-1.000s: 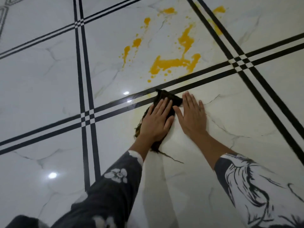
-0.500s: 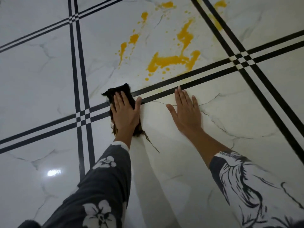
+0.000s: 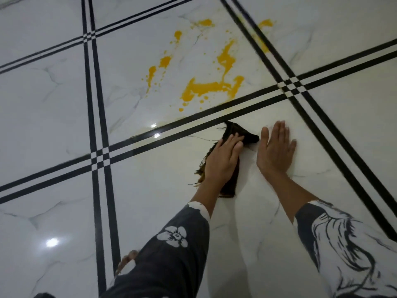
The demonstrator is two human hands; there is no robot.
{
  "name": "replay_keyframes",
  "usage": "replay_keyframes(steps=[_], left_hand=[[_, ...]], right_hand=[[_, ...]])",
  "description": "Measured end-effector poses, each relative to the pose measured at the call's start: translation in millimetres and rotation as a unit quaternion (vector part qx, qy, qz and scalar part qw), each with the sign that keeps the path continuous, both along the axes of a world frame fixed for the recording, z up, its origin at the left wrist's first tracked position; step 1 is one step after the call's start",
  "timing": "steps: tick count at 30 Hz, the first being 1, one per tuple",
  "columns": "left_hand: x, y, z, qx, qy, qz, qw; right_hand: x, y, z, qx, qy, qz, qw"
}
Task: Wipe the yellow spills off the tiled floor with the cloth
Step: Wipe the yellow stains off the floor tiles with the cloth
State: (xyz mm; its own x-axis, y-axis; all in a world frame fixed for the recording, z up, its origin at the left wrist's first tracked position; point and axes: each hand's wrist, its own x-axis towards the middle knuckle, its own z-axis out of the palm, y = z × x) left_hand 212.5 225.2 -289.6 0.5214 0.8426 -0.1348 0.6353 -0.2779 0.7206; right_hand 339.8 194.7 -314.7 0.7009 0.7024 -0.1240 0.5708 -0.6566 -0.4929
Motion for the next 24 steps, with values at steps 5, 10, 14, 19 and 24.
replay_keyframes(steps=[5, 10, 14, 19, 24], left_hand=[[43.1, 0.4, 31.8, -0.424, -0.312, 0.215, 0.823], [31.1, 27.9, 31.2, -0.455, -0.367, 0.215, 0.783], [23.9, 41.8, 32.7, -0.211, -0.307, 0.245, 0.895], [84.8, -7.0, 4.1, 0.021, 0.032, -0.089, 0.995], [65.5, 9.3, -20.8, 0.165, 0.155, -0.114, 0.967]], right_hand=[[29.4, -22.3, 13.6, 0.033, 0.039, -0.081, 0.995], [55.0, -34.7, 21.3, 0.042, 0.035, -0.108, 0.993], [49.8, -35.4, 14.2, 0.018, 0.034, -0.061, 0.997], [41.0, -34.9, 5.6, 0.041, 0.068, -0.064, 0.995], [41.5, -40.2, -4.2, 0.007, 0.0, -0.027, 1.0]])
